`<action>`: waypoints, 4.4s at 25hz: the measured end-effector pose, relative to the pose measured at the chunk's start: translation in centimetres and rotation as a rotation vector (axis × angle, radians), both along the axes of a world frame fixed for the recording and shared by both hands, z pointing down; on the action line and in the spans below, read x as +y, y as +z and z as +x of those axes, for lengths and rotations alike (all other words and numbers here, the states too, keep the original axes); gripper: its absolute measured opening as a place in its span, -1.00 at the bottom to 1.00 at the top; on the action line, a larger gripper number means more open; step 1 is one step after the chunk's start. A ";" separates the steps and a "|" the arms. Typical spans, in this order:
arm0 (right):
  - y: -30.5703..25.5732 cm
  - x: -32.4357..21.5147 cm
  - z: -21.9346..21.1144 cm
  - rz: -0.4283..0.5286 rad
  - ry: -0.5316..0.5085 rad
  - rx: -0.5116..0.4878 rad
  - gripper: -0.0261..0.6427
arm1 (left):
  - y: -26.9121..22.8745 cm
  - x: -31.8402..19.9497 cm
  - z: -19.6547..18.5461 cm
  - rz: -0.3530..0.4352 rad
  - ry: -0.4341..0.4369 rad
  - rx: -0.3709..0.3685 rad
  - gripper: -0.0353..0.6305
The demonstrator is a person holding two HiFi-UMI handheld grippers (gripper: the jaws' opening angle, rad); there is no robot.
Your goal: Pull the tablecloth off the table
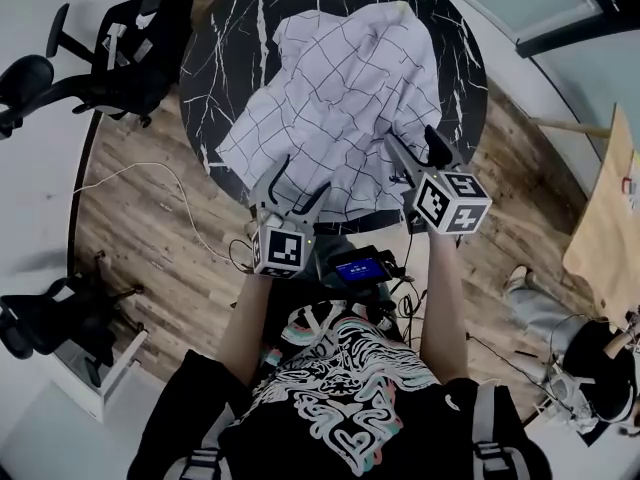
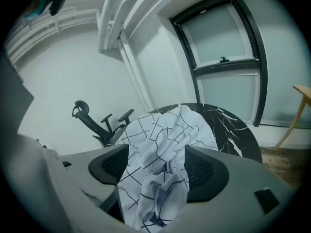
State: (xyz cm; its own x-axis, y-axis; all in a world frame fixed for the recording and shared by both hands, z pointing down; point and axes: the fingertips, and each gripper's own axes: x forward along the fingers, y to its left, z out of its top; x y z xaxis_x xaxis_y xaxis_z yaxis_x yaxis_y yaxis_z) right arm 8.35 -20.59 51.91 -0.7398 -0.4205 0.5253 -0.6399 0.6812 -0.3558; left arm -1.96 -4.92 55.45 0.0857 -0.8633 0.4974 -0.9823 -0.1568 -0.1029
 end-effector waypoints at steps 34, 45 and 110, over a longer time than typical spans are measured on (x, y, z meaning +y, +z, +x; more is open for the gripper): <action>8.9 -7.7 -5.7 -0.231 0.004 0.199 0.34 | 7.2 -5.0 -2.6 -0.257 0.096 0.019 0.64; 12.3 -7.5 -6.6 -0.268 -0.053 0.291 0.23 | 9.5 -5.7 -2.6 -0.341 0.083 0.145 0.64; 15.5 -4.6 -8.2 -0.364 -0.210 0.320 -0.65 | 12.3 -10.0 -2.7 -0.480 0.161 0.085 0.49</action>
State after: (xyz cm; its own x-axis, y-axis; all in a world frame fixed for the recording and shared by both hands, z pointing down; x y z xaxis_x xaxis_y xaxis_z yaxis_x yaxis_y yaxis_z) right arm 0.17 -25.18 67.44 -0.5671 -0.0287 0.8232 -0.6180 0.6754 -0.4022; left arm -4.67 -14.90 67.74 0.2561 -0.5115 0.8202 -0.9435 -0.3170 0.0969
